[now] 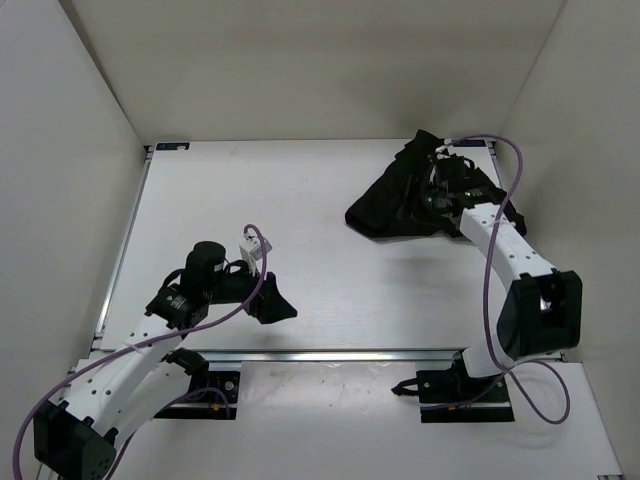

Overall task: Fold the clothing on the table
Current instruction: Flatten the skirt out

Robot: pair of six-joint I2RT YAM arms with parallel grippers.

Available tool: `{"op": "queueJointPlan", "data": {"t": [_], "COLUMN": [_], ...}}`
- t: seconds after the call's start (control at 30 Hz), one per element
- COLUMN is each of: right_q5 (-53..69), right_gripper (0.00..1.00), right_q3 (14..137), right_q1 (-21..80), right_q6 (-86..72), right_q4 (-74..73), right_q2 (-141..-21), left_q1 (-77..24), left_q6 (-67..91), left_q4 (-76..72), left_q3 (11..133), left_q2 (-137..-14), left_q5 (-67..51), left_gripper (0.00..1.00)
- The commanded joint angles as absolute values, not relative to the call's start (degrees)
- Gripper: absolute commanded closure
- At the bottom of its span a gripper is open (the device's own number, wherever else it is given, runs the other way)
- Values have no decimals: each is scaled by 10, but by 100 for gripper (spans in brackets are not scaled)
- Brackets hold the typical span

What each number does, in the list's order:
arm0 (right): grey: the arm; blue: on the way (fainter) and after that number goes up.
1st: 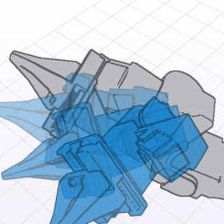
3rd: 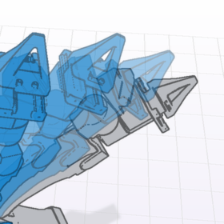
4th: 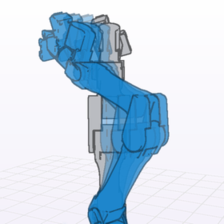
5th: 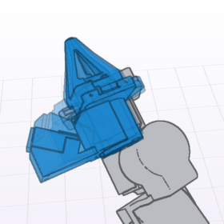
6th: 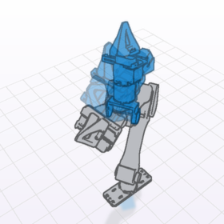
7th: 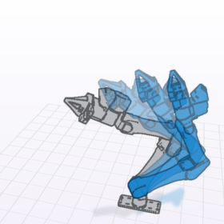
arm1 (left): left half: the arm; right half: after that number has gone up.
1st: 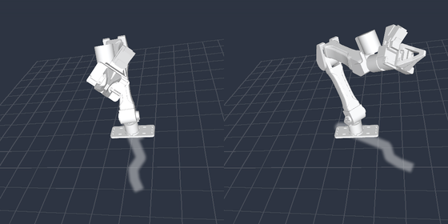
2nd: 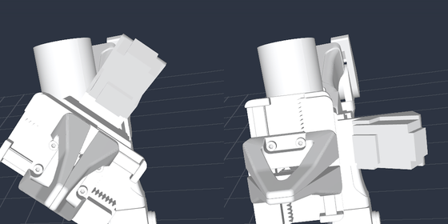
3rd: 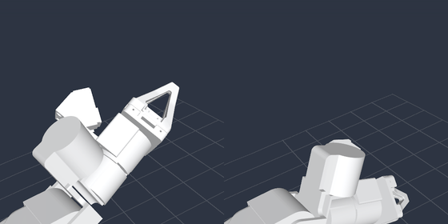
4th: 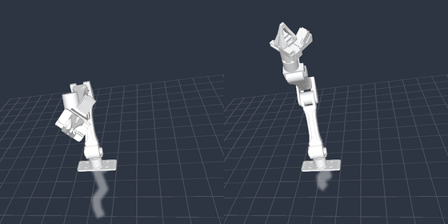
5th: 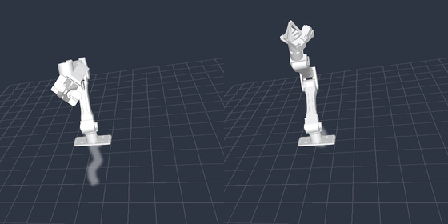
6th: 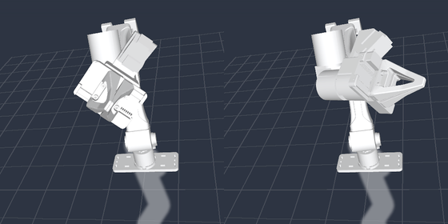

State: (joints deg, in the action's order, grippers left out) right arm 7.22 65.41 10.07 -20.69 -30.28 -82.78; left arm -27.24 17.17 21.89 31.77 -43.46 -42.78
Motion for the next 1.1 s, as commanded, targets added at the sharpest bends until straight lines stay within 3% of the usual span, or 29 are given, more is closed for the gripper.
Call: {"op": "queueJointPlan", "data": {"t": [0.0,0.17,0.2,0.23,0.27,0.33,0.4,0.47,0.53,0.73,0.77,0.87,0.93,1.07], "right_q5": [55,44,37,32,29,28,31,29,19,-21,-29,-5,-4,-5], "right_gripper": [43,41,40,39,38,36,36,36,35,35,39,62,97,99], "right_q3": [722,864,900,917,947,989,1037,1081,1113,1200,1212,1197,1164,1153], "right_q1": [92,69,66,61,55,44,37,31,28,28,25,24,35,63], "right_q6": [-166,-96,-92,-81,-71,-61,-50,-37,-20,51,54,39,33,24], "right_q4": [-294,-333,-339,-340,-343,-344,-356,-366,-374,-419,-424,-439,-431,-437], "right_q2": [-883,-1004,-1029,-1058,-1072,-1126,-1165,-1205,-1250,-1341,-1351,-1338,-1320,-1261], "left_q1": [-285,-314,-314,-317,-319,-316,-317,-316,-314,-308,-307,-300,-300,-293], "left_q6": [97,57,52,55,57,62,62,63,64,85,82,91,92,98], "left_q4": [285,328,329,324,318,312,308,310,310,317,316,317,317,319], "left_q3": [370,403,394,381,367,358,356,357,355,357,358,358,357,357], "left_q2": [-435,-431,-432,-427,-427,-440,-456,-468,-473,-494,-494,-494,-493,-489], "left_q5": [-365,-345,-344,-338,-332,-333,-333,-326,-318,-269,-265,-258,-250,-242], "left_gripper": [1,2,10,26,36,64,78,75,63,64,61,62,64,72]}}
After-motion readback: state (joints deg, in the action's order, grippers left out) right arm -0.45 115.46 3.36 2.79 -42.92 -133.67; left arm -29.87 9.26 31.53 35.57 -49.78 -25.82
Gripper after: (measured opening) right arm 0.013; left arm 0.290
